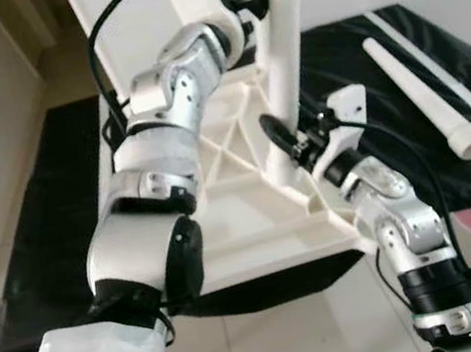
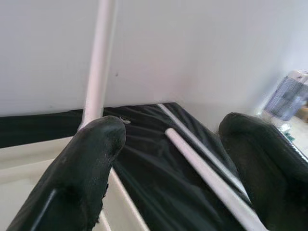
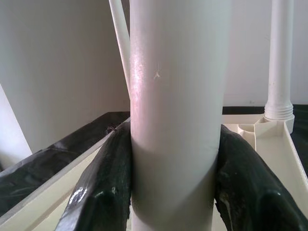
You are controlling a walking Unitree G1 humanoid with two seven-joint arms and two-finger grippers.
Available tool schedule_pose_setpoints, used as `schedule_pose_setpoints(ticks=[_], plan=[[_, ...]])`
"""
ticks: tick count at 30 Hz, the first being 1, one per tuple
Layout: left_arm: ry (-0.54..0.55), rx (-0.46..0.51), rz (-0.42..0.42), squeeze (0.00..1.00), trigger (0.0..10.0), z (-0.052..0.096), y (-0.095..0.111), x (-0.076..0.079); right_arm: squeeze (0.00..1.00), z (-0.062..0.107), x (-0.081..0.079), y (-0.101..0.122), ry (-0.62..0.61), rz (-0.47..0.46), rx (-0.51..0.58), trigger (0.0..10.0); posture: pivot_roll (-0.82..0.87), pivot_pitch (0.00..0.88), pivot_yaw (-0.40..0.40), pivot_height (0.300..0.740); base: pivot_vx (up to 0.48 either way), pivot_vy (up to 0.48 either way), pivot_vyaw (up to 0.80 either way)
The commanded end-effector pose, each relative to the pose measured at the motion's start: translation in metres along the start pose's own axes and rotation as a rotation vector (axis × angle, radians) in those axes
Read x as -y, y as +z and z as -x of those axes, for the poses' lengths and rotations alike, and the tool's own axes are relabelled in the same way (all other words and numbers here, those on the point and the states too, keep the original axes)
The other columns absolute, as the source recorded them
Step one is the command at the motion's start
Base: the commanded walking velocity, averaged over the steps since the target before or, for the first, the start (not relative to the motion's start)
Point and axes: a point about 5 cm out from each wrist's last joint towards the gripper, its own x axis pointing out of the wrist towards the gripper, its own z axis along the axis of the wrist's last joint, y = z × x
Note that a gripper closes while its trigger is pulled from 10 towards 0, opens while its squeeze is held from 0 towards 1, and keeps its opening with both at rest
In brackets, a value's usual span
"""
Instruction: Building children table
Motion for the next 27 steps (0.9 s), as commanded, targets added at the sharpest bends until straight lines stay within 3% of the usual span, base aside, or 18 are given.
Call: schedule_pose_setpoints(ticks=[1, 17, 25, 27], plan=[[-0.405, 0.012, -0.007, 0.0, 10.0, 0.006, 0.006, 0.03, 0.0, -0.002, -0.005, -0.005, 0.013, 0.003, -0.019, 10.0, 0.0, 0.0, 0.048, 0.74, 0.0, 0.0, 0.0], [-0.432, 0.057, 0.055, 0.0, 10.0, 0.016, 0.012, 0.048, 0.0, -0.007, -0.002, -0.003, 0.005, 0.014, -0.009, 10.0, 0.01, 0.0, 0.036, 0.74, 0.0, 0.0, 0.0], [-0.431, 0.038, 0.07, 0.0, 10.0, 0.019, 0.009, 0.05, 0.0, -0.008, -0.002, -0.004, -0.004, 0.007, -0.008, 10.0, 0.02, 0.0, 0.036, 0.74, 0.0, 0.0, 0.0], [-0.395, 0.031, 0.072, 0.0, 10.0, 0.018, 0.005, 0.043, 0.0, -0.008, -0.003, -0.004, -0.008, 0.004, -0.006, 10.0, 0.02, 0.0, 0.034, 0.74, 0.0, 0.0, 0.0]])
